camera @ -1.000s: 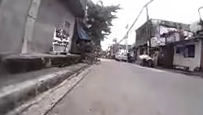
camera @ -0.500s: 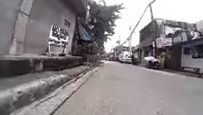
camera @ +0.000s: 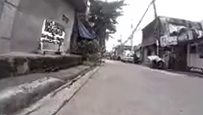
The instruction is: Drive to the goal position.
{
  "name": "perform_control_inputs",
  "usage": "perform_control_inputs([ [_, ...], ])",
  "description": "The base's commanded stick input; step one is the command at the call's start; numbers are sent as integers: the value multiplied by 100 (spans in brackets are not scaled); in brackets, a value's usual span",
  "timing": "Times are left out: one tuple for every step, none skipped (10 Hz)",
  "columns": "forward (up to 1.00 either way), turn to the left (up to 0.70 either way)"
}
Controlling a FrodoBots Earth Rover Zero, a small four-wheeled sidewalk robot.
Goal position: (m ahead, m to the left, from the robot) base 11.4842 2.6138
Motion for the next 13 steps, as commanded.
perform_control_inputs([
  [100,0],
  [100,0],
  [100,0],
  [100,0],
  [100,0],
  [100,0],
  [100,0],
  [100,0],
  [100,0],
  [100,0],
  [100,0],
  [100,0],
  [100,0],
])
